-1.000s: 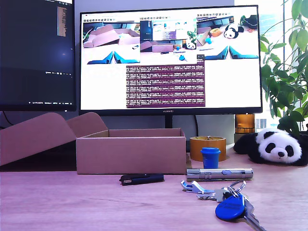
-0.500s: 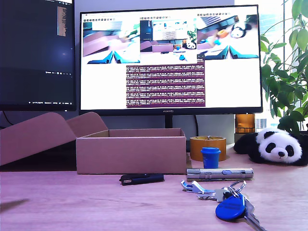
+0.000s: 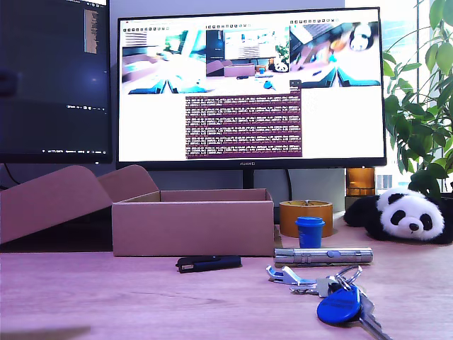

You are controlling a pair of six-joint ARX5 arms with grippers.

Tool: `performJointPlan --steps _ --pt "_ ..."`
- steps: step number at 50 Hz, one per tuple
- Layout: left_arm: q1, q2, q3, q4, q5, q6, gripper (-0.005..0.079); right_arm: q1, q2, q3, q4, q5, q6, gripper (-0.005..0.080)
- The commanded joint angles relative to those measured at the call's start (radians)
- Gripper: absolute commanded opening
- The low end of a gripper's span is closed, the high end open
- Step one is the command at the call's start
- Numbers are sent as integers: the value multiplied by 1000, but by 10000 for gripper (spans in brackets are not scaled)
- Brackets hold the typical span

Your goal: Pick up the keys and place it inside the cardboard box

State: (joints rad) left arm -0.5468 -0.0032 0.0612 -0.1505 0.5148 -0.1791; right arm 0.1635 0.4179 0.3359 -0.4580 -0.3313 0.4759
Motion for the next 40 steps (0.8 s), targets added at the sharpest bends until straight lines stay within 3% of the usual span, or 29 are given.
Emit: performJointPlan --steps 1,14,23,40 --pt "-32 -9 -18 8 1 18 -21 27 95 58 -3 -5 18 -12" --pt "-120 -9 -18 -43 -34 39 -21 169 503 282 -94 -7 25 26" --pt "-121 -9 -18 -66 -50 82 -21 205 716 392 -165 -8 24 279" --pt "-121 -9 -18 -113 -57 127 -21 250 942 452 -130 -18 22 288"
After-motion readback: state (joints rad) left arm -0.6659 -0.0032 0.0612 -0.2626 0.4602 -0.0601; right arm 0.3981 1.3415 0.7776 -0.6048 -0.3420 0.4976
